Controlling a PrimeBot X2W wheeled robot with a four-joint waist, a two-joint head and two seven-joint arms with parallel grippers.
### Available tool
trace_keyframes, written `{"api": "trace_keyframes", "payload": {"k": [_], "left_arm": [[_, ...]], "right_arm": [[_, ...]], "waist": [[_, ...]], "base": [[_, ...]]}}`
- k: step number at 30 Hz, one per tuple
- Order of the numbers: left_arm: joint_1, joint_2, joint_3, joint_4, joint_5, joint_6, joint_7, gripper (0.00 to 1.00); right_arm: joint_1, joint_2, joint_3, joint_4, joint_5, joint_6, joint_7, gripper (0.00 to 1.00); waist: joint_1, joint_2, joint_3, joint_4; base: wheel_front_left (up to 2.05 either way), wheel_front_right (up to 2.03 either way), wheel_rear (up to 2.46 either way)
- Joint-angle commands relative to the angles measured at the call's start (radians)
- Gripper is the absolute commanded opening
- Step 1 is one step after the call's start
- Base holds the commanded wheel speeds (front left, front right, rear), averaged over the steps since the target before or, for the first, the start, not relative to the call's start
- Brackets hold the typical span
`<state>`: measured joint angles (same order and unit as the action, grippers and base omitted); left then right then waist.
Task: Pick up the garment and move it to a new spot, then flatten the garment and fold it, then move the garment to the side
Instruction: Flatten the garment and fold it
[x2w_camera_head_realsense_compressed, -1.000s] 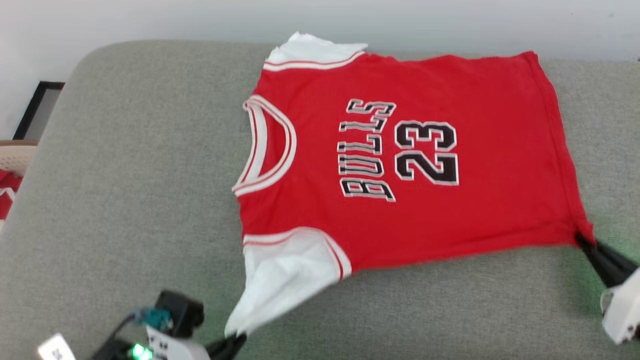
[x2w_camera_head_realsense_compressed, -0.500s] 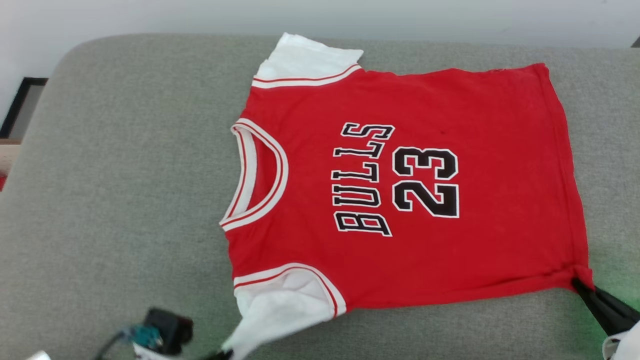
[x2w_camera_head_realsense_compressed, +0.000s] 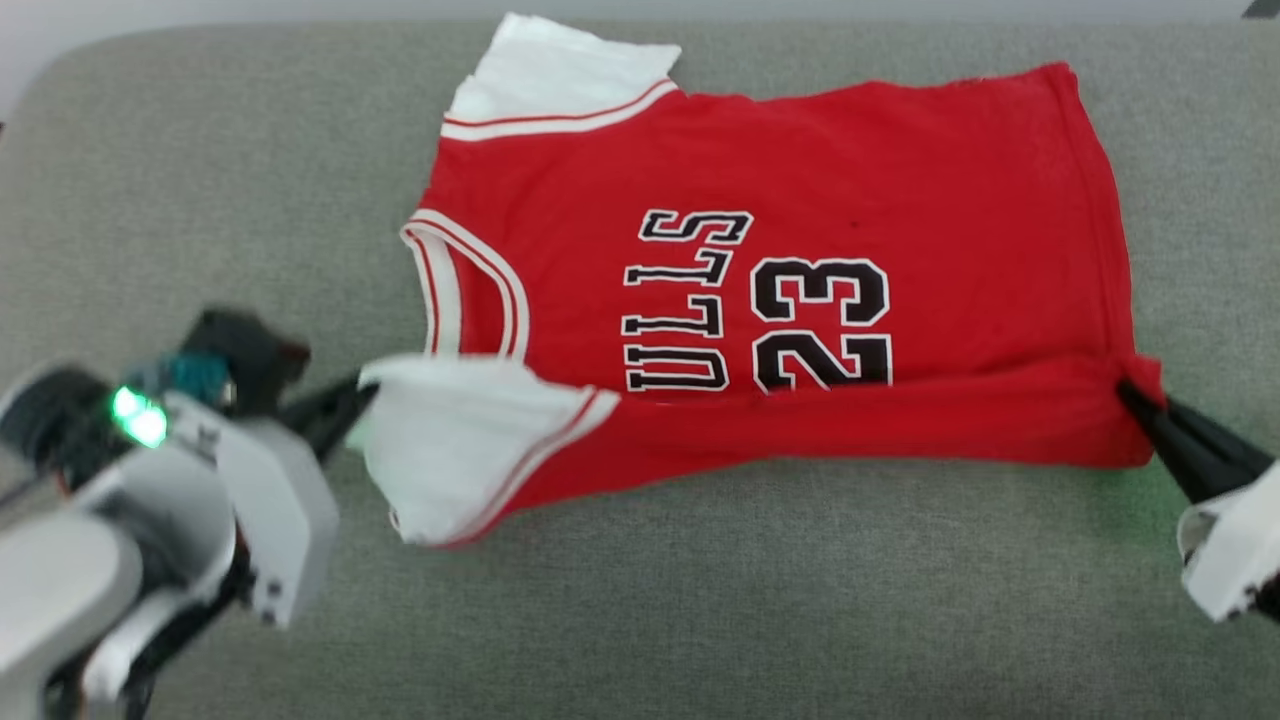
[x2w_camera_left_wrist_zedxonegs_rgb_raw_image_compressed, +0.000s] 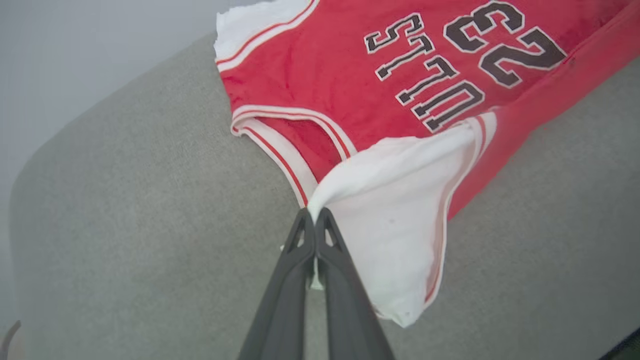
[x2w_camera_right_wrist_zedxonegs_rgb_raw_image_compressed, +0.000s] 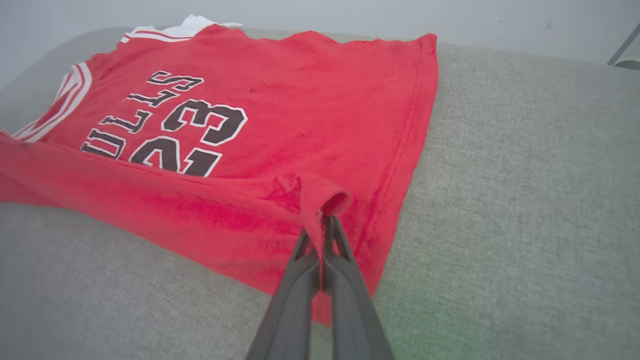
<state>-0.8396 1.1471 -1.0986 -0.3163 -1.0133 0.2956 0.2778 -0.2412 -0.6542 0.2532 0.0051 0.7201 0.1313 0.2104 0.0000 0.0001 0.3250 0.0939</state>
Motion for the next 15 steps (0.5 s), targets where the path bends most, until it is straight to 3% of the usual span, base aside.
{"api": "trace_keyframes", "payload": {"k": [1, 8, 15], "left_arm": [[-0.025, -0.023, 0.006, 0.021, 0.004, -0.02, 0.005, 0.0], [-0.186, -0.168, 0.0, 0.259, 0.051, -0.186, 0.056, 0.0], [-0.24, -0.291, -0.026, 0.487, 0.012, -0.293, 0.108, 0.0]], "right_arm": [[-0.024, 0.005, -0.001, 0.008, -0.009, -0.001, 0.011, 0.0], [-0.172, 0.033, 0.019, 0.092, -0.045, -0.001, 0.088, 0.0], [-0.278, 0.057, 0.078, 0.193, -0.041, -0.001, 0.161, 0.0]], "waist": [[0.0, -0.0001, 0.028, -0.016], [0.0, -0.0001, 0.078, -0.017], [0.0, -0.0001, 0.108, -0.02]], "base": [[0.0, 0.0, 0.0], [0.0, 0.0, 0.0], [0.0, 0.0, 0.0]]}}
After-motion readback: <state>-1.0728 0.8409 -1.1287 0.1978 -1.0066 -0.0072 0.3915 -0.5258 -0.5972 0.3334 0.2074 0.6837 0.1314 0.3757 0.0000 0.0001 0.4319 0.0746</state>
